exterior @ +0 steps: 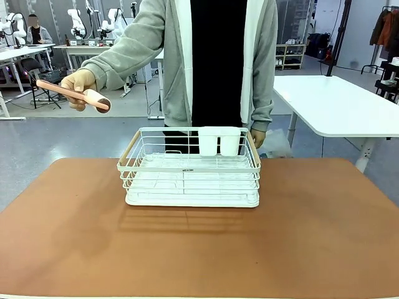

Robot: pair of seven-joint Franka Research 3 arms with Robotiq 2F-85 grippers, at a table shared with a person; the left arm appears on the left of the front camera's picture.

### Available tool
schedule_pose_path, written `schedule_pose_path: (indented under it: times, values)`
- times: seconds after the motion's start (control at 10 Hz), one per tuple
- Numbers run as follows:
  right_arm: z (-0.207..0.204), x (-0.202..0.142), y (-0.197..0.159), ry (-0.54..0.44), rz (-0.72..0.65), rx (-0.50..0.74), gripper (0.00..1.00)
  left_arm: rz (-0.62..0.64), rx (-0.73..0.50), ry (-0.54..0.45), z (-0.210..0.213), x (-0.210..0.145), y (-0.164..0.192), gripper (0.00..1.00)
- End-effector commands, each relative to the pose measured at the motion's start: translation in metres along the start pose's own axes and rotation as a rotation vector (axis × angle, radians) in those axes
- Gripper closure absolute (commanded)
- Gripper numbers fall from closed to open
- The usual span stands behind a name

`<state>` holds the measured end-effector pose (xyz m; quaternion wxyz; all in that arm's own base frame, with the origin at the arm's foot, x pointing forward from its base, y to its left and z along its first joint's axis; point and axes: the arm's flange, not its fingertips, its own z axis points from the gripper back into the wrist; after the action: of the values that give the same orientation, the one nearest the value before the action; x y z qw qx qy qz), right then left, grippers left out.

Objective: Clean the table.
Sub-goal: Pick up the Lint Roller when the human hands it over.

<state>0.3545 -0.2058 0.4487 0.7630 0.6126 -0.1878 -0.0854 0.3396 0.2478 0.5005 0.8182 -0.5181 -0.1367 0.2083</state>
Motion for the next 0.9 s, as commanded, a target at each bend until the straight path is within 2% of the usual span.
schedule_pose_path:
  times: [0.0,0.3,0.4,0.6,0.8]
  values:
    - [0.0,-0.002,0.003,-0.006,-0.013,0.013,0.0,0.033,0.095,-0.005,-0.016,-0.011,-0.044,0.0]
    - [0.0,-0.002,0.003,-0.006,-0.013,0.013,0.0,0.03,0.222,-0.052,-0.076,-0.011,-0.082,0.0]
    - [0.0,-0.002,0.003,-0.006,-0.013,0.013,0.0,0.001,0.283,-0.098,-0.093,-0.014,-0.089,0.0]
    - [0.0,-0.002,0.003,-0.006,-0.013,0.013,0.0,-0.016,0.324,-0.169,-0.123,-0.018,-0.097,0.0]
    - [0.0,-0.002,0.003,-0.006,-0.013,0.013,0.0,-0.021,0.308,-0.237,-0.148,-0.018,-0.1,0.0]
